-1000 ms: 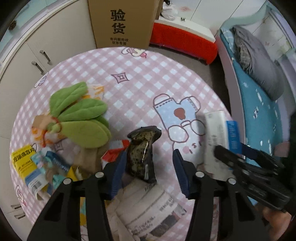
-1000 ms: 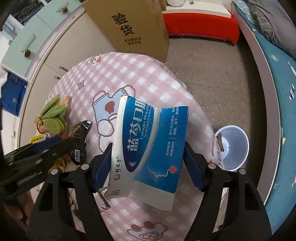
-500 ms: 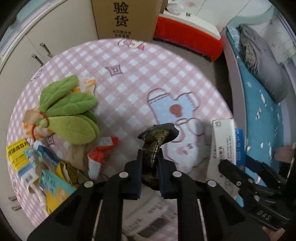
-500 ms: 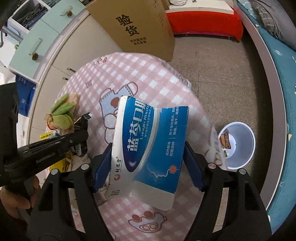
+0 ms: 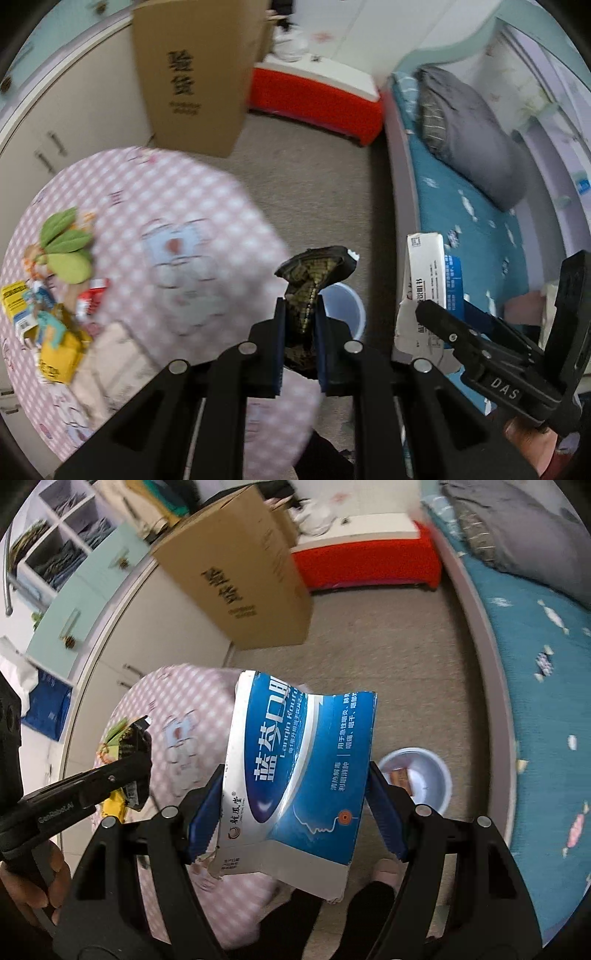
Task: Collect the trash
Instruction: 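Carry both items to the blue basin and open both grippers over it, then move both grippers back over the table toward the green plush toy, then grasp the brown paper scrap with the left gripper while the right grasps a tan wrapper, then carry both items to the blue basin and release them inside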
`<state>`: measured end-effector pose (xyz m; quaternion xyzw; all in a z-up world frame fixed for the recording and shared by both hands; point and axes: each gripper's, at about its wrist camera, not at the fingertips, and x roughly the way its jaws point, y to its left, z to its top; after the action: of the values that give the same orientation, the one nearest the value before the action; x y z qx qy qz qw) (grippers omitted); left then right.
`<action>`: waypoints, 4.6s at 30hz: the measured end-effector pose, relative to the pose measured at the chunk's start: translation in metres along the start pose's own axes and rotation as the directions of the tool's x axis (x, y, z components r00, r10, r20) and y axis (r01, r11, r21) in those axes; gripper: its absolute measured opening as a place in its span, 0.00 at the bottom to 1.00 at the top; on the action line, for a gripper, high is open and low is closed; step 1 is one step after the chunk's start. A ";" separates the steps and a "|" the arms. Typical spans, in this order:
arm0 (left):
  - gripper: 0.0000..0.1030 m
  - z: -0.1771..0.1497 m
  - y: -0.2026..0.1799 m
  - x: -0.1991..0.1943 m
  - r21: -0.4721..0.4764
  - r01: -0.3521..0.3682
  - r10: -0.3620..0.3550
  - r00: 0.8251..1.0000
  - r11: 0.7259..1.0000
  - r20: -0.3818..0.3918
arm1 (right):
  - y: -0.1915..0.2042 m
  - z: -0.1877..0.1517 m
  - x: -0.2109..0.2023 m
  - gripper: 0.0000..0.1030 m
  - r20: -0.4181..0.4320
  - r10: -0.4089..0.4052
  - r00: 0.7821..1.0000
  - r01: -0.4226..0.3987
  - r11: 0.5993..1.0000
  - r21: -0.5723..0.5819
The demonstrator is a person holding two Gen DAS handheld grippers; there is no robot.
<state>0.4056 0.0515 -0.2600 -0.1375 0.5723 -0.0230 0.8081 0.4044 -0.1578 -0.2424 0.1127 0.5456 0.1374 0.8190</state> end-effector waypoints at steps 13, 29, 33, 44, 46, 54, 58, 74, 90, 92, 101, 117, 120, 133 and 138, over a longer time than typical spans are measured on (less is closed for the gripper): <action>0.13 -0.015 -0.133 0.010 0.143 0.037 -0.035 0.999 0.989 -0.023 | -0.101 0.005 -0.055 0.88 0.035 -0.012 0.999 0.008 0.995 0.095; 0.13 -0.024 -0.209 0.002 0.264 0.052 -0.048 0.999 0.963 -0.022 | -0.140 -0.006 -0.127 0.88 0.199 -0.105 0.974 0.077 0.987 0.141; 0.13 -0.021 -0.224 0.000 0.285 0.063 -0.062 0.998 0.956 -0.011 | -0.147 -0.006 -0.152 0.89 0.269 -0.133 0.954 0.093 0.983 0.158; 0.65 -0.014 -0.229 -0.012 0.246 0.080 -0.089 0.996 0.966 0.024 | -0.152 -0.008 -0.166 0.89 0.301 -0.137 0.944 0.084 0.980 0.183; 0.67 -0.013 -0.222 -0.018 0.232 0.072 -0.083 0.996 0.970 0.038 | -0.146 -0.008 -0.161 0.90 0.292 -0.119 0.949 0.071 0.983 0.169; 0.68 -0.011 -0.155 -0.046 0.090 0.003 -0.013 0.994 0.996 0.109 | -0.087 0.006 -0.125 0.90 0.222 -0.029 0.975 0.020 0.999 0.041; 0.71 -0.012 -0.099 -0.058 -0.004 -0.037 0.037 0.991 0.999 0.131 | -0.037 0.013 -0.098 0.90 0.178 0.023 0.984 -0.015 0.999 -0.046; 0.71 -0.017 0.164 -0.086 -0.254 -0.182 0.213 0.972 0.950 0.099 | 0.167 0.006 0.032 0.90 -0.008 0.085 0.996 -0.084 0.961 -0.263; 0.70 0.019 0.294 -0.007 -0.166 -0.148 0.149 0.989 0.975 -0.004 | 0.254 -0.001 0.143 0.90 -0.136 0.027 0.990 -0.054 0.978 -0.200; 0.69 0.023 0.298 -0.001 -0.175 -0.132 0.133 0.991 0.976 -0.004 | 0.253 -0.001 0.146 0.90 -0.150 0.026 0.988 -0.053 0.982 -0.182; 0.14 0.024 0.309 -0.013 -0.203 -0.048 0.057 0.998 0.978 0.039 | 0.277 -0.012 0.165 0.90 -0.204 0.016 0.979 -0.060 0.976 -0.212; 0.14 -0.018 0.334 -0.073 -0.338 -0.136 0.195 0.969 0.931 0.149 | 0.355 -0.041 0.236 0.58 -0.283 -0.033 0.959 -0.116 0.863 -0.492; 0.14 -0.019 0.327 -0.075 -0.336 -0.137 0.199 0.967 0.932 0.160 | 0.349 -0.040 0.237 0.33 -0.286 -0.043 0.957 -0.115 0.851 -0.512; 0.14 0.000 0.225 -0.110 -0.248 -0.120 0.190 0.941 0.961 0.279 | 0.264 0.017 0.126 0.24 -0.179 0.224 0.958 -0.265 0.932 -0.248; 0.14 0.010 0.148 -0.114 -0.167 -0.100 0.148 0.940 0.981 0.308 | 0.198 0.034 0.073 0.24 -0.098 0.235 0.967 -0.250 0.950 -0.188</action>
<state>0.3582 0.2184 -0.1890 -0.1628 0.4419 0.0934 0.8772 0.4422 0.0519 -0.2260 0.0914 0.5412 0.2948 0.7822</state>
